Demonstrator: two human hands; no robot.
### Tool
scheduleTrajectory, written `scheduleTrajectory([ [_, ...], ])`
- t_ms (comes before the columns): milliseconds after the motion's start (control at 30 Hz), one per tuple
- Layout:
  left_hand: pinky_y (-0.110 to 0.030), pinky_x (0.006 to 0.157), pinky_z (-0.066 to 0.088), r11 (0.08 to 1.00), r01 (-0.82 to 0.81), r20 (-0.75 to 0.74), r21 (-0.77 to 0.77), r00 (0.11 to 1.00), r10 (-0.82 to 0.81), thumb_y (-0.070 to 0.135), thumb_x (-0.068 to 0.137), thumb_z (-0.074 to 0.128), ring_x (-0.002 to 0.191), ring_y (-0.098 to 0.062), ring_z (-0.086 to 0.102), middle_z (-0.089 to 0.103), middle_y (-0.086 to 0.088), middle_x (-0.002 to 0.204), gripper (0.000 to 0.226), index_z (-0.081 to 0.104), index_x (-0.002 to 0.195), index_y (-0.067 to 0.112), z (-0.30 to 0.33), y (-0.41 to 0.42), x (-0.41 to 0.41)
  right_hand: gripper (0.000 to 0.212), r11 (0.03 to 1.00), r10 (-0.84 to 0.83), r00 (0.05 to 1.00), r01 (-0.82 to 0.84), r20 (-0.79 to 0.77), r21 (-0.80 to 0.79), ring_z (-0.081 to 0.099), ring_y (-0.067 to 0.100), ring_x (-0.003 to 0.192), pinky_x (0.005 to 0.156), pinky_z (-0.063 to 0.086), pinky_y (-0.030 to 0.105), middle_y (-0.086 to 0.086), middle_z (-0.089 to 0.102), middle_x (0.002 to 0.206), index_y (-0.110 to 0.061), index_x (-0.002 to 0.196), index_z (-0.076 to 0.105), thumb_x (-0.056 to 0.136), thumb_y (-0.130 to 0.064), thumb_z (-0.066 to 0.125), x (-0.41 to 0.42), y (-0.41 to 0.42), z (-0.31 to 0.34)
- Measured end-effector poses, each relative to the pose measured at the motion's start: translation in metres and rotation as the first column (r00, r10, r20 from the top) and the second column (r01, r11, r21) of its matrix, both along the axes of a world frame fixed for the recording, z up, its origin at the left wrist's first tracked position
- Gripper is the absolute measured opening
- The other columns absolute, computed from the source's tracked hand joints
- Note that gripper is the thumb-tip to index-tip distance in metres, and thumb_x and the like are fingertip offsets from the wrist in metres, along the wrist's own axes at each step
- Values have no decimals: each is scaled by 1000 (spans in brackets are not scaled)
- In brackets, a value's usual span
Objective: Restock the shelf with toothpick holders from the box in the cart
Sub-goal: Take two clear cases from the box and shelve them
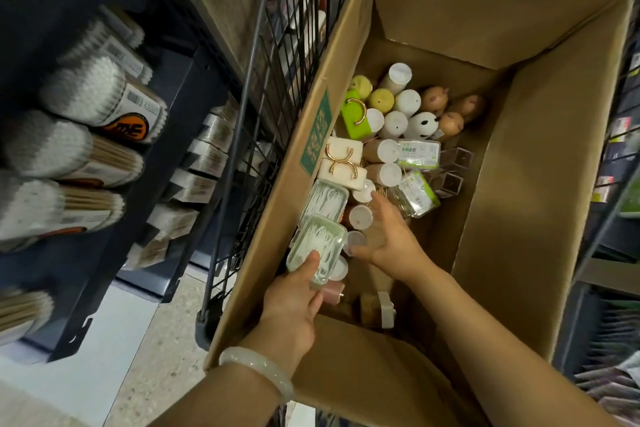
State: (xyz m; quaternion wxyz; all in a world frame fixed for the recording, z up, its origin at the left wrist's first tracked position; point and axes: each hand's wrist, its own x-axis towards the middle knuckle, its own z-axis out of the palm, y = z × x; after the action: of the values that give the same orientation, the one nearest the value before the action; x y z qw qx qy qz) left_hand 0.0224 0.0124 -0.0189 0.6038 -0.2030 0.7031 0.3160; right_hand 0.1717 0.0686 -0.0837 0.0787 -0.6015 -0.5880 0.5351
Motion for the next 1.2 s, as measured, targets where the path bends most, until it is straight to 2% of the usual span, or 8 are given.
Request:
scheduleTrajectory([
  [133,-32,90,47,999,-48,18,12,999,47,16,83,69,84,-17,62,66,-8,92,14,59,93,12,3,0,-1,95,987,-26,999,31,-38,159,29,22,134,106,23,25,9,34,144,-12,146,23,72,-26,80,-37,-1,-14],
  [333,-32,90,46,996,-63,16,59,998,63,15,84,67,86,-16,61,66,-6,96,16,60,99,14,7,4,-6,92,971,-101,995,104,-26,216,34,30,132,103,23,27,17,34,145,-4,147,19,74,-38,63,-61,-7,-24],
  [467,-31,87,45,996,-23,13,89,1000,22,14,85,66,85,-15,61,66,-3,94,13,60,96,17,12,4,-6,97,967,-48,998,54,-29,248,37,30,129,100,26,29,17,37,141,-6,147,22,70,-53,57,-59,-4,-25],
  [633,-31,85,47,992,1,-20,125,1000,2,16,83,68,93,-16,62,67,-3,102,20,61,101,19,14,0,-9,97,964,88,994,-102,68,246,42,30,117,97,37,35,14,33,130,-18,150,15,69,-51,56,-61,15,-25],
  [867,-31,88,48,994,-17,-81,108,996,26,15,81,70,110,-22,59,64,-7,116,37,57,116,14,7,-10,-7,101,932,147,966,-207,212,298,40,32,116,98,39,44,16,35,130,-7,144,25,65,-47,74,-46,15,-30],
  [1000,-29,87,48,996,-48,-103,74,993,56,16,80,71,108,-22,61,64,-10,116,43,56,119,9,5,-13,-7,97,956,24,996,-49,90,288,41,24,117,98,37,37,12,42,127,-4,135,33,62,-48,79,-35,1,-29],
  [1100,-30,88,49,996,-57,-93,75,994,64,16,79,72,109,-23,60,64,-9,116,45,57,121,10,4,-13,-7,94,960,-89,995,74,44,271,31,6,113,94,35,28,5,39,123,-8,134,33,62,-37,84,-26,-8,-18],
  [1200,-31,91,48,994,-67,-58,90,996,73,15,79,72,106,-21,61,65,-9,114,42,58,119,9,8,-11,-5,102,941,-215,976,202,19,272,26,1,114,96,33,27,1,34,126,-11,139,30,57,-38,84,-12,-15,1],
])
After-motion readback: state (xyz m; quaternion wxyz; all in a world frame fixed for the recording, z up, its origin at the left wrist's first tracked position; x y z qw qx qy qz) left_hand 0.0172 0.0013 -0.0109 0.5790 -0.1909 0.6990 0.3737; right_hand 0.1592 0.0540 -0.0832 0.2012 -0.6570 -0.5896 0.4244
